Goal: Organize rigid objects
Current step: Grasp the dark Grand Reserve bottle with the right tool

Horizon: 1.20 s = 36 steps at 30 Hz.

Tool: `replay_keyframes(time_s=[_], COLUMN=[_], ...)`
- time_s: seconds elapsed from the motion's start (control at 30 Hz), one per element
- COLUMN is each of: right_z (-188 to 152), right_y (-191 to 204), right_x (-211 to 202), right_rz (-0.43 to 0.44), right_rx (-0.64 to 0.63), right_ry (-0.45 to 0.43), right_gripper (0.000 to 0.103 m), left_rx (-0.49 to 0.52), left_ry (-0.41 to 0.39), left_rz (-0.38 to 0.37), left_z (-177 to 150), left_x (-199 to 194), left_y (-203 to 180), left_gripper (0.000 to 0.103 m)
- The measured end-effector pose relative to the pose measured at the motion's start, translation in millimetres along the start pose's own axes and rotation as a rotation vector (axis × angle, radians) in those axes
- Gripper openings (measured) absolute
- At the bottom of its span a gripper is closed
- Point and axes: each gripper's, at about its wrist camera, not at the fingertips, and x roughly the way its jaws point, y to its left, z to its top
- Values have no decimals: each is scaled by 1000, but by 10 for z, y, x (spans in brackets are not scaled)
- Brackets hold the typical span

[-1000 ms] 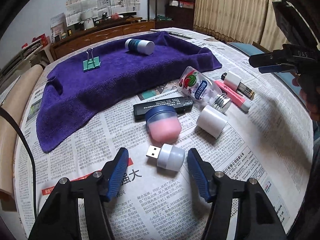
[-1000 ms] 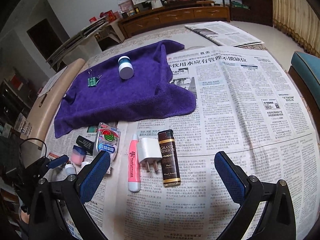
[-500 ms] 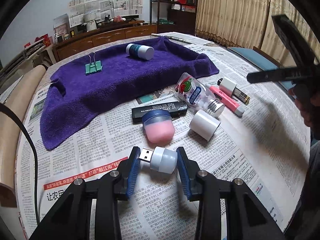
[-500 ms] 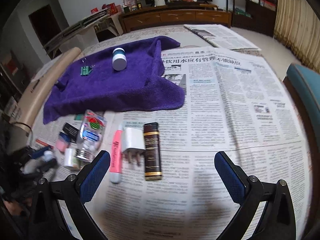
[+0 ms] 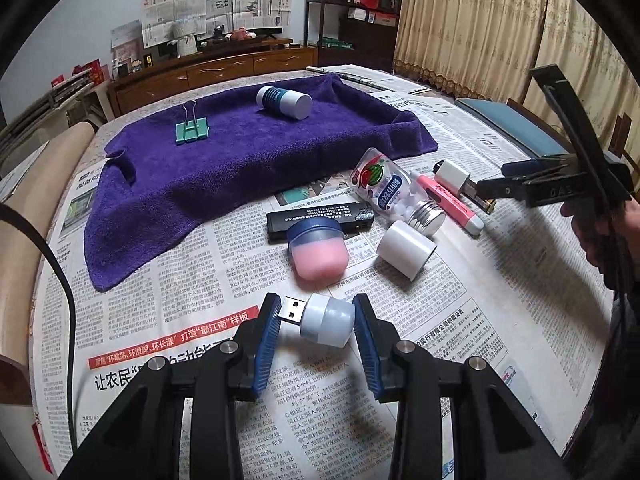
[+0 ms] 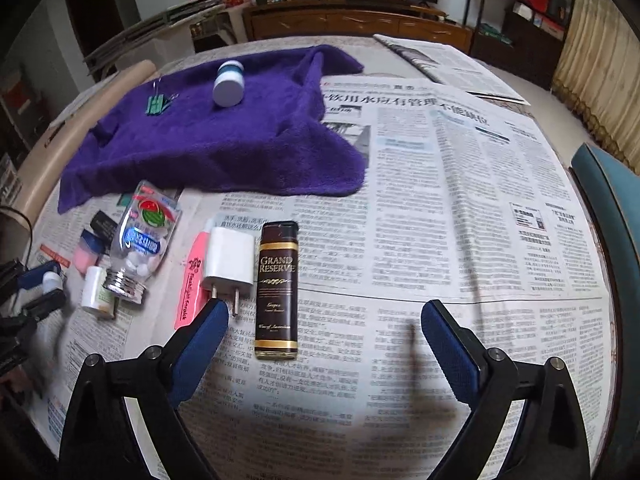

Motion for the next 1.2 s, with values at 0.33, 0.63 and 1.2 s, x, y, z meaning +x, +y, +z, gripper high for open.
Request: replay_keyframes(time_s=[0.33, 0.63, 1.2], right_z=[27, 18, -5], right_y=[43, 181, 183], right_x=[115, 69, 44], right_rz=[-51, 12, 47], right_rx=[-38, -79, -84], right_ry=[-32, -66, -81], right_gripper=[89, 48, 24], left_rx=[-16, -26, -44], left_ry=[6, 16, 21], left_rz=[6, 9, 15], left_z=[-7, -18, -21], left_x=[-20, -2, 5], left_y=[57, 96, 148], left_gripper=[35, 35, 35])
